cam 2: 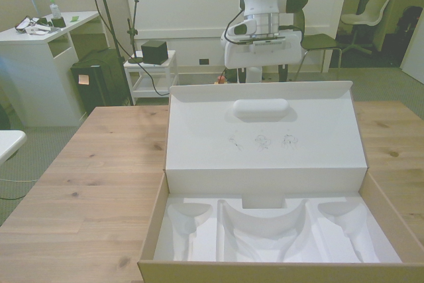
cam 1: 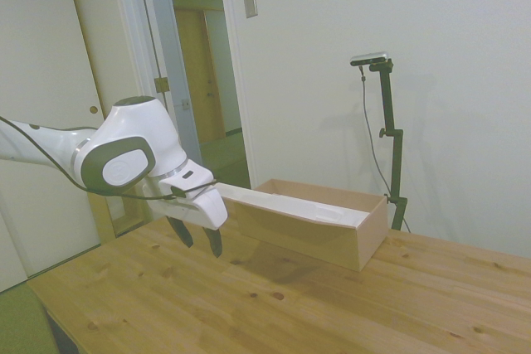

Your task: Close the box

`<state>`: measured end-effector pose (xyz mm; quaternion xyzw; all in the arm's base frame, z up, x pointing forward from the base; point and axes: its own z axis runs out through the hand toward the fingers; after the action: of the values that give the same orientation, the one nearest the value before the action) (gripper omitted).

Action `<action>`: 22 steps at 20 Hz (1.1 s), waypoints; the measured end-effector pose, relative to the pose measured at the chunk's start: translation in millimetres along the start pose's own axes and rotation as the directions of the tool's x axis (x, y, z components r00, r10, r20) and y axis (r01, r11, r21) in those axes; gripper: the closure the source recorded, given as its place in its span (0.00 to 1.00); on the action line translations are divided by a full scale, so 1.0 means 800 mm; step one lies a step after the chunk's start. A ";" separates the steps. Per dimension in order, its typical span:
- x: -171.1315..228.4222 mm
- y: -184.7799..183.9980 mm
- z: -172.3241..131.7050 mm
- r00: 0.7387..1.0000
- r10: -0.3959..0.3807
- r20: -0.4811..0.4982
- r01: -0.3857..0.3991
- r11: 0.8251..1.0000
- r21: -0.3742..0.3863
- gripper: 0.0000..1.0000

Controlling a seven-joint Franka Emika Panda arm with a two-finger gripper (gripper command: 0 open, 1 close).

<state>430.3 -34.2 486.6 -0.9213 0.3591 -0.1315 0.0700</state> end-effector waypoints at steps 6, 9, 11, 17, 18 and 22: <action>0.040 -0.047 -0.024 1.000 -0.018 -0.015 0.018 1.000 0.016 0.00; 0.059 -0.068 -0.035 0.999 -0.030 -0.035 0.031 0.999 0.026 0.00; 0.070 -0.080 -0.041 0.998 -0.039 -0.043 0.040 0.999 0.025 0.00; 0.107 -0.111 -0.056 0.996 -0.050 -0.074 0.053 0.998 0.035 0.00; 0.113 -0.116 -0.058 0.996 -0.050 -0.076 0.053 0.998 0.036 0.00; 0.144 -0.120 -0.063 0.996 -0.035 -0.080 0.038 0.999 0.034 0.00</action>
<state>558.5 -44.2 578.5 -0.9203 0.3424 -0.1758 0.0696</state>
